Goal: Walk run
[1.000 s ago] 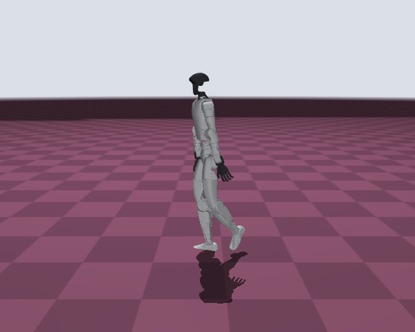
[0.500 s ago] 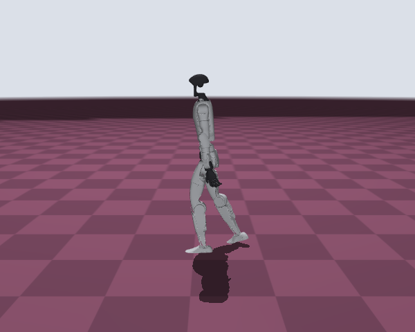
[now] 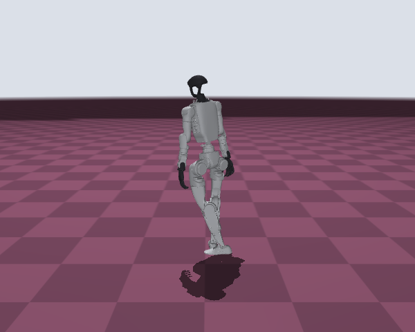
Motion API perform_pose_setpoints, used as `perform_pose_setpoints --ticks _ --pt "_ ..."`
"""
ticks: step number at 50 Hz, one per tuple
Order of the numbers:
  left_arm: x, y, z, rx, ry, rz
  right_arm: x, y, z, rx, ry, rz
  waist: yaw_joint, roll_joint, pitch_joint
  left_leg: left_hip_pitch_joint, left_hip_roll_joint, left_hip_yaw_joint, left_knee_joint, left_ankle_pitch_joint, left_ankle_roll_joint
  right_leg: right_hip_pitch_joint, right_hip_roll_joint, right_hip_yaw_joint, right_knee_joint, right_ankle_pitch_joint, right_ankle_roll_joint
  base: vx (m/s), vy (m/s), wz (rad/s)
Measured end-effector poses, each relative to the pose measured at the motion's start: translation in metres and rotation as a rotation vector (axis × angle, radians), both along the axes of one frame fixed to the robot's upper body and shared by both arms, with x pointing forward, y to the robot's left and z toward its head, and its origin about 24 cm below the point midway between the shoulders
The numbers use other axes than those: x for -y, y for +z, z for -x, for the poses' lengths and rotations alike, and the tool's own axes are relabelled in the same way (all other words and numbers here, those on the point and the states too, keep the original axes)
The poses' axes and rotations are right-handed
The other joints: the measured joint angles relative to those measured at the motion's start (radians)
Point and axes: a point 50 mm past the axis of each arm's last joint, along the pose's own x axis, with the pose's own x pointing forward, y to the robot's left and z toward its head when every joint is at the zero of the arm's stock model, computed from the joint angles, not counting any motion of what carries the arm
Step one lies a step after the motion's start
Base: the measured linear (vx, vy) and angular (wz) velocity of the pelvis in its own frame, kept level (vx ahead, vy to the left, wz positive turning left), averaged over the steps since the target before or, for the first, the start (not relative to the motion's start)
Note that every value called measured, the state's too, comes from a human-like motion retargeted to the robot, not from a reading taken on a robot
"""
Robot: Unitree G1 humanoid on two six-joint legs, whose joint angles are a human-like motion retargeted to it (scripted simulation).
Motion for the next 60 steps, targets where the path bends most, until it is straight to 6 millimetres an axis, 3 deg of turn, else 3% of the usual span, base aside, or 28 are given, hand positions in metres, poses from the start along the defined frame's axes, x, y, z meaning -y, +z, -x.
perform_pose_setpoints --ticks 5,9,13,18,21,23,27,30,32,36,39,43,50,54,57,60 --pt "0.004 -0.003 0.03 -0.097 -0.082 -0.028 0.004 -0.002 -0.024 0.1 0.019 -0.003 -0.031 -0.04 -0.014 -0.035 0.005 0.049 0.221 0.118 -0.016 -0.001 -0.047 0.15 -0.032 0.021 0.026 0.16 0.02 -1.08" --pt "0.003 -0.002 0.046 -0.15 -0.106 -0.049 0.0 -0.003 -0.051 0.181 0.044 -0.001 -0.038 -0.082 -0.013 -0.14 0.013 -0.091 0.406 0.104 -0.026 -0.001 -0.08 0.243 -0.062 0.049 0.06 0.1 0.02 -1.48" --pt "0.005 -0.001 0.062 -0.21 -0.033 -0.04 -0.005 -0.002 -0.075 0.26 0.093 -0.025 -0.018 -0.087 -0.009 -0.221 0.009 -0.249 0.395 0.068 -0.025 -0.004 -0.076 0.319 -0.088 0.086 0.099 0.05 0.05 -2.02" --pt "0.006 0.0 0.069 -0.277 -0.018 -0.032 -0.004 0.001 -0.098 0.351 0.172 -0.035 0.021 -0.072 0.015 -0.27 -0.042 -0.575 0.249 0.012 -0.002 -0.034 -0.042 0.487 -0.074 0.112 0.148 0.04 0.1 -2.2" --pt "0.009 0.0 0.068 -0.304 -0.05 -0.027 0.002 0.002 -0.101 0.358 0.229 -0.01 0.024 -0.049 0.028 -0.264 -0.09 -0.839 0.182 0.071 -0.048 -0.05 0.002 0.6 -0.067 0.126 0.179 0.04 0.14 -2.17" --pt "0.012 -0.001 0.065 -0.32 -0.084 -0.021 0.008 0.002 -0.098 0.354 0.253 0.003 0.022 -0.043 0.029 -0.254 -0.117 -0.926 0.162 0.099 -0.032 -0.068 0.019 0.679 -0.062 0.14 0.195 0.05 0.2 -2.07" --pt "0.017 -0.004 0.04 -0.285 -0.163 -0.024 0.018 0.0 -0.084 0.327 0.216 0.032 -0.015 -0.039 0.038 -0.213 -0.074 -0.665 0.118 0.053 0.1 -0.104 0.047 0.797 -0.07 0.177 0.223 -0.08 0.2 -1.61" --pt "0.019 -0.005 0.014 -0.199 -0.192 -0.03 0.02 -0.001 -0.07 0.272 0.141 0.041 -0.058 -0.042 0.047 -0.199 -0.099 -0.684 0.095 0.044 0.121 -0.133 0.064 0.867 -0.079 0.185 0.271 -0.16 0.21 -1.65" --pt "0.016 -0.003 -0.003 -0.135 -0.191 -0.033 0.017 -0.002 -0.058 0.225 0.095 0.035 -0.074 -0.049 0.042 -0.191 -0.074 -0.571 0.073 0.037 0.124 -0.162 0.057 0.838 -0.079 0.184 0.273 -0.21 0.13 -2.18" --pt "-0.001 0.005 -0.031 -0.035 -0.18 -0.063 0.012 -0.003 -0.033 0.128 0.013 0.018 -0.05 -0.051 0.027 -0.184 -0.046 -0.418 0.036 0.03 0.124 -0.218 -0.008 0.524 -0.042 0.095 0.175 -0.24 0.09 -2.59" --pt "-0.011 0.009 -0.04 0.008 -0.141 -0.1 0.013 -0.002 -0.016 0.058 -0.003 0.016 -0.012 -0.058 0.018 -0.168 -0.035 -0.273 0.008 0.025 0.12 -0.209 -0.06 0.271 -0.002 0.021 0.179 -0.27 0.07 -2.71" --pt "-0.015 0.01 -0.032 0.016 -0.044 -0.111 0.018 0.0 -0.002 0.002 0.031 0.035 -0.004 -0.043 0.002 -0.138 -0.02 -0.125 -0.019 0.018 0.122 -0.149 -0.078 0.054 0.04 0.022 0.168 -0.2 0.06 -2.28" --pt "-0.005 0.002 -0.003 -0.033 0.041 -0.061 0.013 0.0 -0.004 0.017 0.028 0.023 -0.016 -0.01 -0.015 -0.093 -0.002 0.053 -0.032 0.0 0.098 -0.051 -0.021 0.188 0.072 -0.004 0.173 -0.13 0.0 -1.83" --pt "0.016 -0.005 0.01 -0.061 0.076 -0.014 0.011 -0.001 -0.007 0.035 0.035 -0.007 -0.002 0.007 -0.027 -0.067 0.003 0.168 -0.039 -0.01 0.08 0.025 0.018 0.194 0.038 -0.034 0.165 -0.14 -0.06 -1.48" --pt "0.039 -0.011 0.02 -0.068 0.194 0.038 0.015 -0.001 -0.009 0.047 0.077 0.0 0.012 0.011 -0.031 -0.039 -0.01 0.245 -0.051 -0.015 0.063 0.077 0.03 0.168 0.002 -0.034 0.165 -0.08 -0.06 -1.24" --pt "0.053 -0.014 0.031 -0.056 0.327 0.038 0.018 -0.001 -0.012 0.057 0.123 0.017 0.027 0.008 -0.03 -0.01 -0.018 0.311 -0.053 -0.014 0.038 0.1 0.048 0.192 -0.061 -0.037 0.112 -0.03 -0.1 -1.0"
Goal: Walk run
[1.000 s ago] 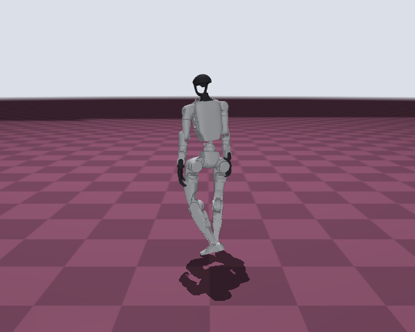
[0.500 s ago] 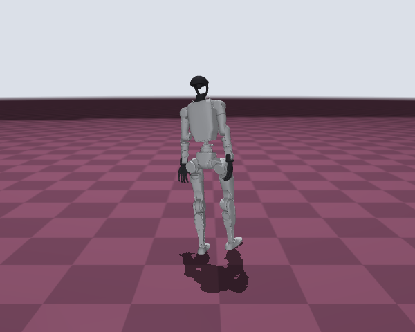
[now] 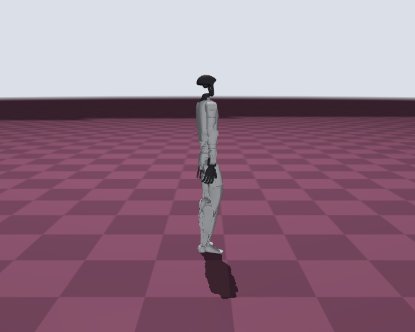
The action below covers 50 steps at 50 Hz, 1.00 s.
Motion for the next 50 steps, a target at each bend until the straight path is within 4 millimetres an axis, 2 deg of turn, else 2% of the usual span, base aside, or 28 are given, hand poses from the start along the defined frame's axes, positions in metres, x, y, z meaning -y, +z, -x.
perform_pose_setpoints --ticks 5,7,8,10,13,15,18,20,23,28,32,36,40,43,47,50 --pt "0.0 0.0 0.018 -0.032 0.035 -0.075 -0.002 0.0 -0.002 0.004 0.003 -0.011 -0.027 -0.013 0.018 -0.005 0.009 -0.007 0.062 0.03 -0.026 -0.001 -0.026 0.055 -0.025 0.016 -0.037 -0.07 -0.14 0.0" --pt "-0.001 0.001 0.025 -0.063 0.01 -0.068 -0.003 0.0 0.001 -0.003 0.008 -0.022 -0.043 -0.017 0.017 -0.039 0.019 -0.102 0.113 0.057 -0.015 0.007 -0.037 0.039 -0.036 0.01 -0.042 -0.01 -0.09 0.3" --pt "-0.002 0.002 0.028 -0.08 -0.001 -0.059 -0.004 0.0 0.002 -0.007 0.011 -0.027 -0.05 -0.019 0.013 -0.062 0.023 -0.175 0.144 0.061 -0.013 0.008 -0.039 0.034 -0.041 0.009 -0.045 0.0 -0.1 0.23" --pt "-0.003 0.003 0.033 -0.115 -0.017 -0.039 -0.005 0.0 0.006 -0.014 0.009 -0.025 -0.045 -0.022 0.005 -0.115 0.022 -0.359 0.198 0.004 -0.046 0.007 -0.041 0.036 -0.05 0.009 -0.046 -0.01 -0.1 -0.04" --pt "0.0 0.003 0.039 -0.147 -0.016 -0.013 -0.006 0.001 0.01 -0.034 -0.016 -0.018 -0.011 -0.007 -0.002 -0.196 -0.02 -0.704 0.22 -0.059 -0.149 0.003 -0.017 0.046 -0.06 0.017 -0.046 0.0 -0.03 -0.47" --pt "0.005 0.003 0.043 -0.159 -0.007 0.004 -0.008 0.001 0.011 -0.046 -0.033 -0.019 -0.01 -0.003 -0.011 -0.196 0.008 -0.658 0.191 -0.04 -0.13 -0.006 -0.015 0.05 -0.055 0.02 -0.044 0.07 -0.09 -0.46" --pt "0.008 0.003 0.047 -0.179 -0.019 0.011 -0.009 0.001 0.014 -0.059 -0.066 -0.028 -0.027 0.001 -0.019 -0.163 0.023 -0.505 0.135 0.057 -0.019 0.0 -0.014 0.06 -0.055 0.018 -0.044 0.1 -0.03 -0.11" --pt "0.008 0.003 0.046 -0.178 -0.056 -0.002 -0.009 0.002 0.016 -0.063 -0.083 -0.03 -0.049 0.015 -0.023 -0.139 0.009 -0.493 0.089 0.071 0.013 0.018 0.004 0.054 -0.067 0.016 -0.046 0.18 -0.01 0.2" --pt "0.006 0.002 0.037 -0.151 -0.16 -0.013 -0.006 0.002 0.02 -0.065 -0.095 -0.014 -0.046 0.038 -0.024 -0.101 0.015 -0.488 0.042 0.088 -0.006 0.051 0.029 0.06 -0.087 0.023 -0.04 0.19 0.02 -0.23" --pt "0.0 0.0 -0.002 0.013 -0.386 -0.017 -0.008 0.002 0.026 -0.064 -0.115 0.0 -0.012 0.049 -0.019 -0.03 0.015 -0.453 -0.025 0.103 -0.038 0.088 0.05 0.087 -0.099 0.018 -0.041 0.19 0.0 -0.2" --pt "-0.003 0.001 -0.024 0.118 -0.428 -0.027 -0.01 0.002 0.025 -0.05 -0.105 0.005 -0.006 0.056 -0.021 -0.003 0.016 -0.455 -0.042 0.098 -0.048 0.113 0.062 0.097 -0.106 0.003 -0.041 0.17 -0.02 0.06" --pt "-0.006 0.002 -0.029 0.141 -0.374 -0.03 -0.017 0.0 0.008 0.015 -0.11 0.005 -0.001 0.054 -0.01 0.008 0.023 -0.48 -0.02 0.075 -0.05 0.139 0.073 0.105 -0.116 -0.01 -0.044 0.13 -0.07 0.02" --pt "-0.014 0.002 -0.015 0.088 -0.311 -0.029 -0.024 -0.002 -0.02 0.086 -0.088 -0.03 0.02 0.022 0.004 -0.002 0.026 -0.492 0.049 0.04 -0.054 0.15 0.048 0.124 -0.106 -0.025 -0.039 0.14 -0.09 -0.12" --pt "-0.021 0.004 0.0 0.036 -0.285 -0.055 -0.028 -0.001 -0.049 0.164 -0.038 -0.051 0.025 -0.024 0.013 -0.065 0.016 -0.494 0.175 0.062 -0.036 0.126 -0.005 0.146 -0.073 -0.026 -0.018 0.07 -0.12 0.05" --pt "-0.036 0.009 0.016 -0.07 -0.284 -0.105 -0.034 0.003 -0.091 0.28 0.004 -0.084 0.034 -0.115 0.024 -0.244 0.007 -0.527 0.444 0.174 0.003 0.075 -0.099 0.143 -0.032 0.017 0.03 0.01 -0.19 0.38" --pt "-0.041 0.012 0.029 -0.149 -0.273 -0.099 -0.03 0.008 -0.114 0.341 0.023 -0.093 0.055 -0.148 0.027 -0.341 0.02 -0.498 0.506 0.131 0.007 0.068 -0.116 0.127 -0.036 0.068 0.05 0.11 -0.12 0.37"
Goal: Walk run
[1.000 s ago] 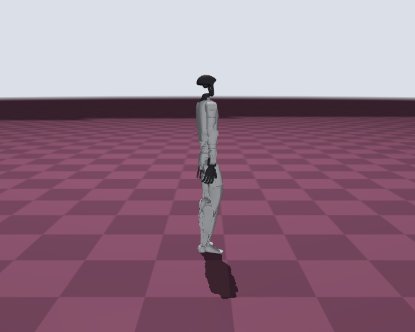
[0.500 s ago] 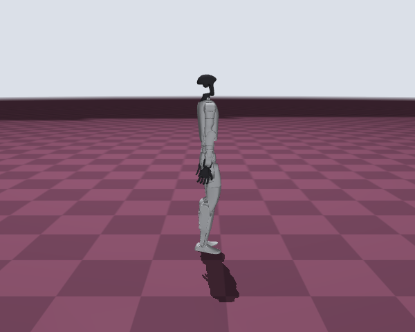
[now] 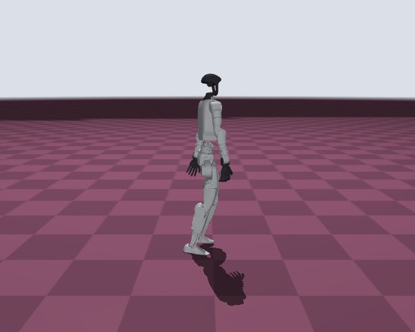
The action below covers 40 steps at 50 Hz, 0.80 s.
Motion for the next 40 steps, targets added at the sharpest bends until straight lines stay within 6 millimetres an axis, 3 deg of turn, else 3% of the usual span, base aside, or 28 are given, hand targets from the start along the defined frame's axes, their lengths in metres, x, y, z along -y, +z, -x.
perform_pose_setpoints --ticks 6,10,13,17,20,25,26,27,28,30,32,35,40 --pt "0.005 0.001 0.022 -0.07 0.076 0.028 0.004 0.007 -0.029 0.101 0.025 0.017 0.031 0.033 0.011 -0.134 -0.008 -0.011 -0.214 -0.031 -0.021 0.065 0.06 0.005 -0.044 0.078 0.027 0.34 -0.04 -0.11" --pt "0.008 0.001 0.023 -0.077 0.076 0.034 0.009 0.011 -0.04 0.139 0.025 0.012 0.05 0.046 0.021 -0.206 -0.038 -0.082 -0.359 -0.013 -0.028 0.114 0.083 0.011 -0.062 0.078 0.037 0.43 0.01 -0.12" --pt "0.01 0.0 0.021 -0.085 0.069 0.047 0.008 0.011 -0.04 0.133 0.034 0.017 0.053 0.043 0.016 -0.252 -0.048 -0.128 -0.379 0.036 0.01 0.142 0.082 0.023 -0.069 0.077 0.049 0.47 0.03 -0.24" --pt "0.009 0.0 0.018 -0.084 0.058 0.041 0.004 0.005 -0.022 0.061 0.033 0.004 0.031 0.057 -0.008 -0.253 -0.032 -0.11 -0.3 0.098 0.081 0.189 0.096 0.025 -0.062 0.114 0.072 0.66 0.09 -0.12" --pt "0.01 -0.001 0.006 -0.049 0.049 0.036 -0.001 0.0 0.001 -0.022 0.033 -0.011 0.029 0.067 -0.007 -0.246 -0.006 -0.149 -0.225 0.05 0.103 0.206 0.088 0.018 -0.007 0.218 0.051 0.75 0.07 -0.41" --pt "0.012 -0.004 -0.02 0.015 -0.009 0.046 0.006 -0.007 0.051 -0.151 0.015 0.034 0.023 0.164 -0.023 -0.117 0.057 -0.211 -0.229 -0.076 0.132 0.124 0.052 -0.122 0.333 0.559 -0.09 0.77 0.14 -0.5" --pt "0.009 -0.003 -0.028 0.035 -0.016 0.044 0.009 -0.008 0.056 -0.158 0.031 0.05 0.015 0.189 -0.016 -0.084 0.083 -0.203 -0.233 -0.095 0.126 0.093 0.026 -0.161 0.437 0.572 -0.137 0.67 0.17 -0.69" --pt "0.006 -0.002 -0.037 0.056 -0.024 0.042 0.012 -0.008 0.06 -0.165 0.045 0.068 0.007 0.209 -0.01 -0.052 0.102 -0.195 -0.24 -0.112 0.12 0.055 0.001 -0.19 0.538 0.551 -0.168 0.63 0.14 -0.77" --pt "0.003 -0.001 -0.047 0.079 -0.035 0.042 0.016 -0.008 0.064 -0.171 0.055 0.088 0.001 0.221 -0.005 -0.022 0.108 -0.188 -0.255 -0.125 0.115 0.002 -0.02 -0.197 0.632 0.462 -0.166 0.66 0.12 -0.59" --pt "-0.001 0.001 -0.069 0.123 -0.08 0.046 0.022 -0.009 0.073 -0.193 0.044 0.122 -0.022 0.222 -0.001 0.04 0.076 -0.175 -0.318 -0.125 0.113 -0.132 -0.058 -0.182 0.777 0.321 -0.147 0.55 0.08 -0.15" --pt "-0.005 0.005 -0.092 0.164 -0.151 0.049 0.026 -0.009 0.086 -0.227 -0.002 0.126 -0.054 0.206 -0.004 0.103 0.029 -0.146 -0.396 -0.112 0.11 -0.253 -0.084 -0.174 0.815 0.247 -0.112 0.47 0.07 0.38" --pt "-0.01 0.013 -0.124 0.229 -0.249 0.064 0.028 -0.008 0.106 -0.281 -0.082 0.097 -0.108 0.195 -0.013 0.182 -0.016 -0.119 -0.471 -0.109 0.085 -0.399 -0.059 -0.156 0.706 0.151 -0.07 0.71 0.03 0.57" --pt "-0.018 0.032 -0.176 0.396 -0.312 0.057 0.026 -0.006 0.134 -0.368 -0.195 0.082 -0.19 0.165 -0.009 0.314 -0.087 -0.121 -0.537 -0.147 0.041 -0.543 0.001 -0.12 0.274 0.053 -0.072 0.71 -0.08 0.57"
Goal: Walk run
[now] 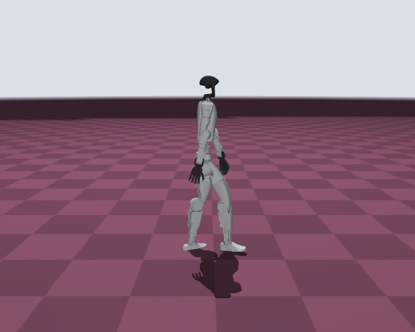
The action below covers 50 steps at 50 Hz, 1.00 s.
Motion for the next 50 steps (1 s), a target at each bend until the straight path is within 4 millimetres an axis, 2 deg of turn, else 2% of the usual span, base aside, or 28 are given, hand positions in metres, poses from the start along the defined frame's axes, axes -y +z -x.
perform_pose_setpoints --ticks 3,5,7,8,10,12,15,16,17,20,23,26,30,33,36,38,40,41,42,45,46,47,50 --pt "0.0 0.008 -0.019 0.079 0.005 0.006 -0.006 0.002 0.013 -0.053 -0.042 -0.026 -0.021 -0.009 -0.007 0.071 -0.007 0.018 -0.019 -0.027 -0.046 -0.066 0.047 0.028 -0.194 0.0 0.009 0.73 -0.15 0.46" --pt "0.002 0.01 -0.023 0.107 0.021 0.024 -0.009 0.003 0.017 -0.072 -0.052 -0.057 -0.027 -0.004 -0.018 0.097 -0.005 0.005 -0.013 -0.038 -0.075 -0.098 0.07 0.023 -0.237 -0.005 -0.002 0.96 -0.23 0.32" --pt "0.007 0.007 -0.02 0.103 0.038 0.066 -0.01 0.003 0.013 -0.073 -0.054 -0.078 -0.044 0.009 -0.026 0.111 -0.003 -0.029 0.011 -0.025 -0.1 -0.108 0.079 0.029 -0.202 -0.003 -0.043 0.8 -0.21 0.33" --pt "0.009 0.004 -0.015 0.086 0.048 0.089 -0.01 0.003 0.01 -0.071 -0.052 -0.083 -0.056 0.02 -0.034 0.111 0.003 -0.042 0.028 -0.002 -0.113 -0.109 0.081 0.022 -0.17 0.002 -0.086 0.76 -0.17 0.39" --pt "0.013 -0.006 0.005 0.008 0.069 0.122 -0.009 0.003 0.007 -0.072 -0.048 -0.093 -0.089 0.033 -0.049 0.128 0.012 -0.056 0.071 0.075 -0.143 -0.072 0.069 -0.062 -0.156 0.047 -0.117 1.01 -0.22 0.56" --pt "0.019 -0.018 0.035 -0.107 0.088 0.136 -0.005 0.003 0.005 -0.071 -0.054 -0.088 -0.109 0.034 -0.05 0.154 0.023 -0.02 0.14 0.236 -0.146 -0.043 0.053 0.018 -0.108 0.058 -0.104 1.11 -0.2 0.7" --pt "0.034 -0.033 0.084 -0.256 0.096 0.137 0.001 0.002 -0.002 -0.044 -0.066 -0.062 -0.06 -0.025 -0.06 0.141 0.012 0.079 0.326 0.53 -0.084 0.025 0.008 0.157 -0.059 -0.012 -0.092 1.15 -0.21 -0.06" --pt "0.036 -0.036 0.1 -0.299 0.113 0.128 0.003 0.001 -0.007 -0.025 -0.052 -0.057 -0.032 -0.059 -0.057 0.129 0.005 0.132 0.412 0.564 -0.047 0.073 -0.021 0.147 -0.07 -0.032 -0.09 1.0 -0.23 -0.64" --pt "0.036 -0.037 0.115 -0.339 0.131 0.116 0.005 0.0 -0.013 -0.003 -0.037 -0.052 -0.01 -0.089 -0.052 0.109 0.007 0.172 0.499 0.57 -0.017 0.119 -0.05 0.134 -0.079 -0.052 -0.085 0.92 -0.23 -0.3" --pt "0.037 -0.039 0.151 -0.429 0.188 0.075 0.01 -0.001 -0.041 0.081 0.022 -0.019 0.018 -0.146 -0.025 0.003 0.089 0.251 0.723 0.416 0.052 0.241 -0.094 0.134 -0.111 -0.099 -0.062 0.91 -0.21 0.23" --pt "0.042 -0.038 0.181 -0.508 0.231 0.069 0.01 -0.001 -0.076 0.179 0.083 0.016 0.032 -0.117 -0.015 -0.174 0.158 0.196 0.792 0.306 0.022 0.365 -0.047 0.044 -0.205 -0.104 -0.048 0.67 -0.15 0.22" --pt "0.046 -0.035 0.21 -0.621 0.231 0.1 0.007 0.003 -0.109 0.283 0.116 0.018 0.086 -0.088 -0.013 -0.329 0.146 0.146 0.691 0.236 0.003 0.469 0.027 0.029 -0.291 -0.109 -0.035 0.84 -0.2 -0.37" --pt "0.048 -0.029 0.233 -0.748 0.206 0.124 0.003 0.012 -0.154 0.417 0.145 -0.01 0.163 -0.051 0.009 -0.48 0.102 0.076 0.417 0.189 0.042 0.592 0.106 0.028 -0.351 -0.138 -0.003 0.8 -0.16 -0.38" --pt "0.052 -0.028 0.237 -0.796 0.214 0.134 0.003 0.021 -0.181 0.489 0.189 -0.016 0.212 -0.041 0.021 -0.566 0.061 -0.014 0.225 0.222 0.009 0.667 0.126 0.034 -0.367 -0.158 0.039 0.8 -0.11 -0.44" --pt "0.057 -0.028 0.234 -0.805 0.24 0.15 0.004 0.026 -0.195 0.527 0.235 -0.007 0.234 -0.045 0.014 -0.612 0.025 -0.013 0.131 0.225 -0.006 0.715 0.122 0.063 -0.358 -0.148 0.098 0.99 -0.07 -0.22" --pt "0.059 -0.03 0.228 -0.783 0.262 0.149 0.003 0.025 -0.194 0.529 0.259 -0.006 0.236 -0.048 0.005 -0.61 0.001 -0.023 0.145 0.204 0.048 0.745 0.117 0.074 -0.338 -0.108 0.144 0.91 -0.06 0.0" --pt "0.061 -0.032 0.222 -0.744 0.277 0.136 0.004 0.021 -0.183 0.502 0.275 -0.017 0.27 -0.053 -0.009 -0.568 0.026 0.116 0.178 0.227 0.093 0.773 0.104 0.09 -0.302 -0.029 0.185 1.16 -0.02 -0.59" --pt "0.062 -0.033 0.219 -0.719 0.278 0.132 0.005 0.018 -0.173 0.475 0.28 -0.026 0.303 -0.051 -0.013 -0.565 0.036 0.045 0.202 0.251 0.092 0.782 0.099 0.107 -0.271 0.042 0.187 1.22 0.02 -1.11" --pt "0.063 -0.034 0.216 -0.694 0.285 0.131 0.004 0.015 -0.162 0.447 0.289 -0.035 0.323 -0.049 -0.018 -0.558 0.047 -0.011 0.231 0.256 0.092 0.785 0.093 0.122 -0.232 0.125 0.18 1.24 0.02 -1.13" --pt "0.06 -0.037 0.204 -0.62 0.351 0.136 -0.01 0.006 -0.132 0.372 0.324 -0.038 0.27 -0.007 -0.033 -0.492 0.114 -0.074 0.31 0.156 0.077 0.733 0.08 0.111 -0.01 0.406 0.119 0.81 -0.03 -0.49" --pt "0.056 -0.037 0.197 -0.595 0.361 0.128 -0.011 0.005 -0.125 0.351 0.319 -0.029 0.245 0.024 -0.031 -0.436 0.154 -0.021 0.299 0.133 0.08 0.713 0.078 0.055 0.091 0.437 0.081 1.25 0.02 -0.07" --pt "0.051 -0.037 0.189 -0.566 0.368 0.119 -0.011 0.003 -0.118 0.33 0.315 -0.018 0.227 0.051 -0.028 -0.386 0.187 0.015 0.29 0.111 0.079 0.689 0.069 0.007 0.192 0.437 0.045 1.67 0.08 -0.2" --pt "0.035 -0.036 0.156 -0.452 0.36 0.073 -0.005 0.001 -0.102 0.297 0.318 0.029 0.205 0.095 -0.008 -0.28 0.204 -0.03 0.258 0.07 0.045 0.555 0.002 -0.039 0.457 0.272 -0.027 0.82 0.02 -0.4"
